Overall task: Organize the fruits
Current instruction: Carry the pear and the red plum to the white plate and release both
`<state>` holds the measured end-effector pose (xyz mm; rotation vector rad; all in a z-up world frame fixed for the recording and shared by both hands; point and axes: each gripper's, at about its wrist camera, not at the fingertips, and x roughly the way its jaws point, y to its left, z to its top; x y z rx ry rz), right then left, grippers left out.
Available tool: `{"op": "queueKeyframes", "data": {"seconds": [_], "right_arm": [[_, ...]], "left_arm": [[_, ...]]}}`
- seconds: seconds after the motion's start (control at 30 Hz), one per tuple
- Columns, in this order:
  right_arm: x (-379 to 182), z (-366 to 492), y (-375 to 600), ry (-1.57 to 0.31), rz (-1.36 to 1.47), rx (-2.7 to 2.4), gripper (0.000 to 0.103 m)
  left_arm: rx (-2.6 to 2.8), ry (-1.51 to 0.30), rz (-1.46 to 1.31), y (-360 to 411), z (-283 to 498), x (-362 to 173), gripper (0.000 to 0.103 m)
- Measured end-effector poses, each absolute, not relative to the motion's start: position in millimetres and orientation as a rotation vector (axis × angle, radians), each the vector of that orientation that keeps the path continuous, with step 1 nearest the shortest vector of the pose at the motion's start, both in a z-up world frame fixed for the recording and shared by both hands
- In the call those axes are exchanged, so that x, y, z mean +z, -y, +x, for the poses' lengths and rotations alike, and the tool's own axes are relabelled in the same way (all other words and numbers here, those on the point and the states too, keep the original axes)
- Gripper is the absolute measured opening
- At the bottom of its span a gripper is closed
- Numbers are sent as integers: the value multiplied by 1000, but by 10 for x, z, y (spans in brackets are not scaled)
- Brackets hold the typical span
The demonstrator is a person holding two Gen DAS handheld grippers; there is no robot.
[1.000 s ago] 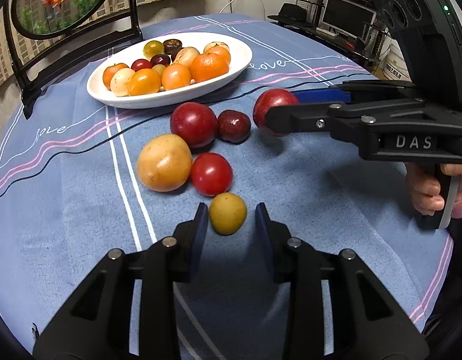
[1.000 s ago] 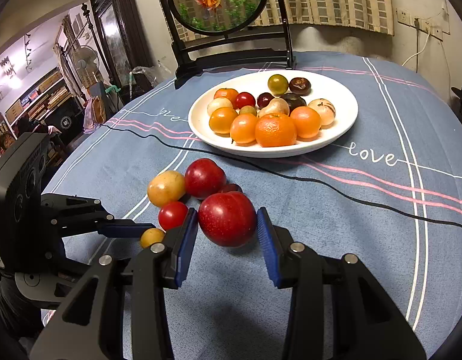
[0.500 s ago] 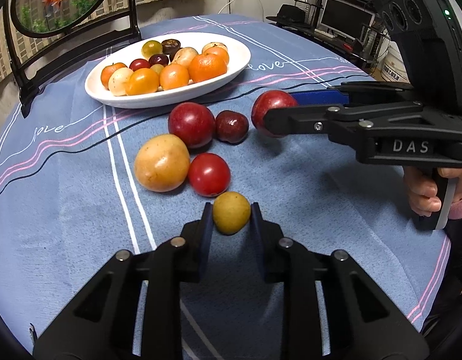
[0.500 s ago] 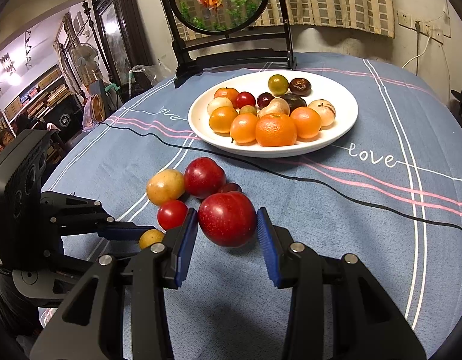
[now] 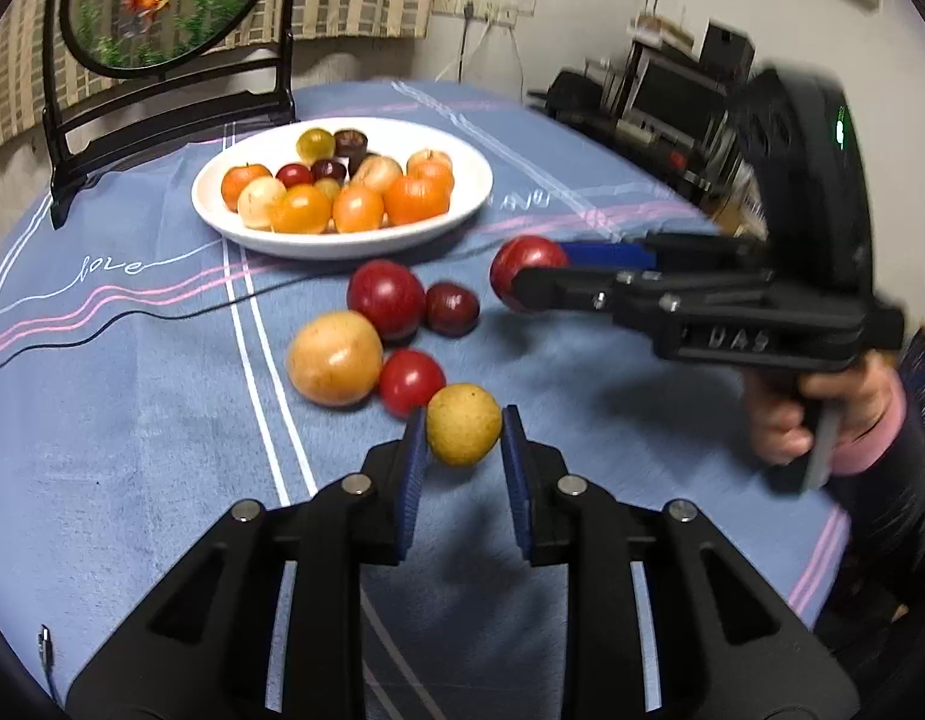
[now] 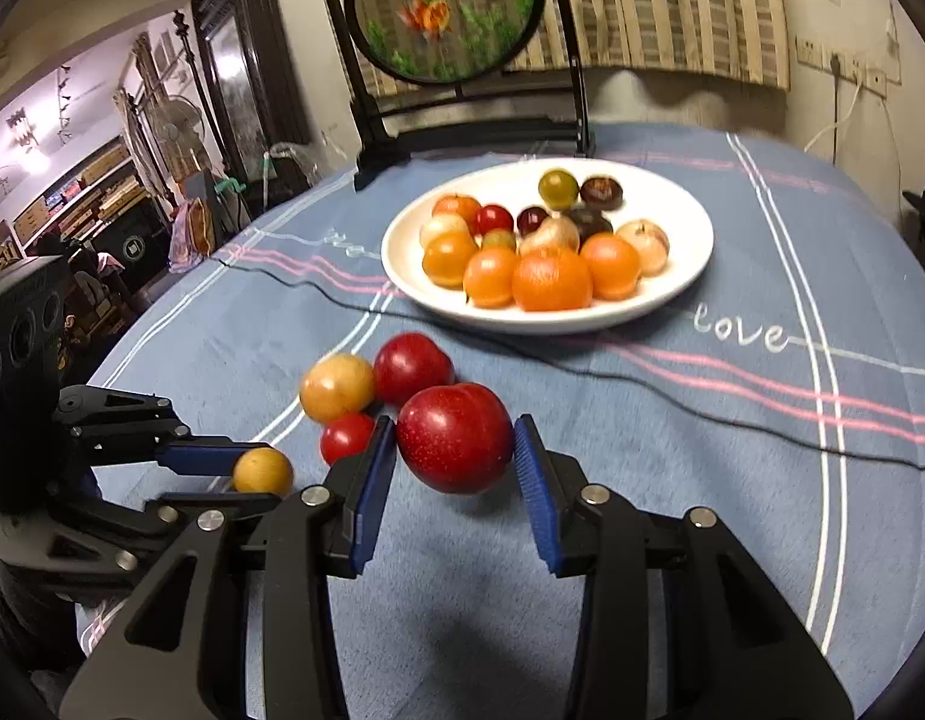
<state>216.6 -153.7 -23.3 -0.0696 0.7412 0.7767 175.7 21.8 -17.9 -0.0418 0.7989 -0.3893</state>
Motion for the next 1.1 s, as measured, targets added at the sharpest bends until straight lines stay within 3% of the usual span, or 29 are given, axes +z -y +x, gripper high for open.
{"op": "queueKeyframes", "data": {"seconds": [0.33, 0.6, 0.87, 0.9, 0.93, 0.97, 1.0, 1.1], "right_arm": [[79, 2828, 1381, -606, -17, 676, 41], [-64, 3593, 1243, -657, 82, 617, 41], [-130, 3840, 1174, -686, 103, 622, 41], [-139, 3856, 1161, -703, 104, 622, 42], [-139, 3857, 1163, -713, 106, 621, 44], [-122, 3841, 1177, -714, 113, 623, 53], [-86, 3801, 1207, -696, 121, 623, 63], [84, 3602, 1324, -624, 119, 630, 63]], "left_arm": [[-186, -703, -8, -450, 2656, 348, 25], [-133, -708, -49, -534, 3447, 290, 25], [-122, -715, -28, -504, 3744, 204, 26], [-110, -715, -20, -495, 3753, 205, 38], [-94, -705, -8, -492, 3739, 217, 74], [-54, -669, 10, -489, 3684, 263, 88], [-28, -632, 22, -491, 3633, 303, 93], [-26, -575, 55, -497, 3386, 478, 93]]}}
